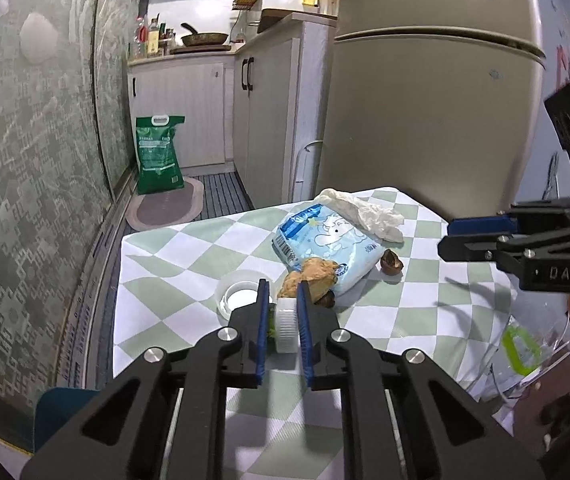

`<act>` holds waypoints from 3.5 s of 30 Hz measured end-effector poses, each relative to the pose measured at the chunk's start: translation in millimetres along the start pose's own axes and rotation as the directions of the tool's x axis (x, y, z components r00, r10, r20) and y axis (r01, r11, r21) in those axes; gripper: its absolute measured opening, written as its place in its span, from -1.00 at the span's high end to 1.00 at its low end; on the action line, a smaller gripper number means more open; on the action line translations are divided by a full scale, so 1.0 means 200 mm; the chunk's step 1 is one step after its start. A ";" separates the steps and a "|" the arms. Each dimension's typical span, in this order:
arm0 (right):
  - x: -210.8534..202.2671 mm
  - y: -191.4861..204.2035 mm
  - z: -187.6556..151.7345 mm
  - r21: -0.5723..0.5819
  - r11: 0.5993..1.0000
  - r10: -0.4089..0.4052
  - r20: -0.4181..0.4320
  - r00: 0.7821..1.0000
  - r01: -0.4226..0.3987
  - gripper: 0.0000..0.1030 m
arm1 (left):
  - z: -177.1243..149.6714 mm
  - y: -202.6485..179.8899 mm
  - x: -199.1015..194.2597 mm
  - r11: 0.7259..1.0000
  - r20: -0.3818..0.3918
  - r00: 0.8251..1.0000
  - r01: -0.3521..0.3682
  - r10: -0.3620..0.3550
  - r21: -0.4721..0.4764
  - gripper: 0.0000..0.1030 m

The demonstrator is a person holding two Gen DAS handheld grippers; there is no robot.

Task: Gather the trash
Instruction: 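Grasp the brown nut shell with the right gripper while left gripper grasps the white lid, then drop the white lid into the bin with left gripper while right gripper carries the shell, then lower the brown shell into the teal bin and open the right gripper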

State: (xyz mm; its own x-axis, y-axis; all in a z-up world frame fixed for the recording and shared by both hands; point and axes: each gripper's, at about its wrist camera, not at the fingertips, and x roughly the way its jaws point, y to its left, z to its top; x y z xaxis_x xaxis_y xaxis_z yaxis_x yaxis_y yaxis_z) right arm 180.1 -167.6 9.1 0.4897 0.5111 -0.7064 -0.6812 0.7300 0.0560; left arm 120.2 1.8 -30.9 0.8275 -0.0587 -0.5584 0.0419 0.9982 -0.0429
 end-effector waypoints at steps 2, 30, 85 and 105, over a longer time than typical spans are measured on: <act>0.01 0.01 0.00 -0.002 1.000 0.006 -0.002 1.000 -0.006 0.44 | 0.00 -0.01 0.00 1.000 0.000 1.000 -0.004 0.004 0.012 0.78; 0.19 0.11 0.07 -0.064 0.997 -0.056 -0.034 0.998 0.054 0.60 | 0.01 0.16 -0.17 0.976 0.047 0.987 0.159 -0.153 -0.149 0.80; 0.41 1.30 0.34 -0.260 0.918 0.285 -0.096 0.954 -0.300 0.59 | -0.71 1.14 -0.45 0.927 -0.236 0.972 -0.096 0.008 -0.363 0.79; 0.79 1.57 0.18 -0.249 0.906 0.269 -0.284 0.920 -0.341 0.60 | -0.76 1.26 -0.61 0.940 -0.192 0.978 -0.135 0.076 -0.315 0.62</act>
State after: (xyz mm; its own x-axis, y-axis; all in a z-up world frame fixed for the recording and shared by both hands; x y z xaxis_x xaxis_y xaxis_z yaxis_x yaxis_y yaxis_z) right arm 62.4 157.7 -59.6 0.1132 0.5376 -0.8356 -0.9200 0.3743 0.1162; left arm -54.5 257.8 -99.0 0.7052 0.0161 -0.7088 -0.2483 0.9420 -0.2257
